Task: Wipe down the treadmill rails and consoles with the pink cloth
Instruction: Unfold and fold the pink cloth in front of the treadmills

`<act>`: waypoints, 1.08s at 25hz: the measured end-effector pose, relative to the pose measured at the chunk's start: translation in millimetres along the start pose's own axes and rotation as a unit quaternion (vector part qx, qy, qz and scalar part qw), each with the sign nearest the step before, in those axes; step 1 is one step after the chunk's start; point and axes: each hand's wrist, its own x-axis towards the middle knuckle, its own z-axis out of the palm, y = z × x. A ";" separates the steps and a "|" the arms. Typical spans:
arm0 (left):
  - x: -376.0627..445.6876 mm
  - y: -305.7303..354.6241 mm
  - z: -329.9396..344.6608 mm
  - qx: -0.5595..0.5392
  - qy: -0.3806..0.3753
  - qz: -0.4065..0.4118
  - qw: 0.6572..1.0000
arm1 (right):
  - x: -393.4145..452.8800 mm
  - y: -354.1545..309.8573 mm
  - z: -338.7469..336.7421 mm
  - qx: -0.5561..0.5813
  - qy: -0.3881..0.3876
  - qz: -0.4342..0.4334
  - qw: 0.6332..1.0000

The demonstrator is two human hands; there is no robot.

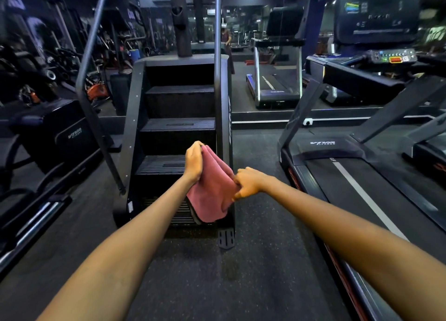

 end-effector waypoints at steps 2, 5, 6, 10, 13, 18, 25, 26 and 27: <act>7.8 -6.6 -18.1 0.015 0.045 -0.007 0.999 | -11.5 16.0 -1.4 -0.005 0.008 -0.008 1.000; 5.3 -19.3 -33.2 0.016 0.063 -0.028 0.997 | -20.3 32.6 -18.0 0.030 0.041 -0.009 0.999; 2.8 -23.7 -32.6 0.003 0.078 -0.042 0.996 | -18.3 35.9 -24.1 0.040 0.048 -0.009 0.998; 2.4 -34.7 -27.3 -0.074 0.134 -0.121 0.981 | -19.1 37.8 -41.8 0.200 0.156 0.024 0.967; 4.1 -37.3 -30.1 0.001 0.112 -0.166 0.980 | -21.3 31.9 -42.7 0.267 0.214 0.027 0.939; -8.6 -15.0 -14.8 0.130 -0.115 0.043 0.984 | -4.1 6.7 -39.3 0.358 0.281 -0.012 0.890; -19.2 0.1 23.3 0.076 -0.184 0.101 0.975 | -2.3 20.5 -41.5 0.531 0.365 0.103 0.758; -20.2 -0.1 24.6 0.069 -0.175 0.101 0.977 | -2.4 32.8 -34.5 0.552 0.366 0.180 0.727; -21.3 0.4 24.9 0.064 -0.173 0.100 0.978 | -2.7 45.2 -23.0 0.527 0.335 0.268 0.734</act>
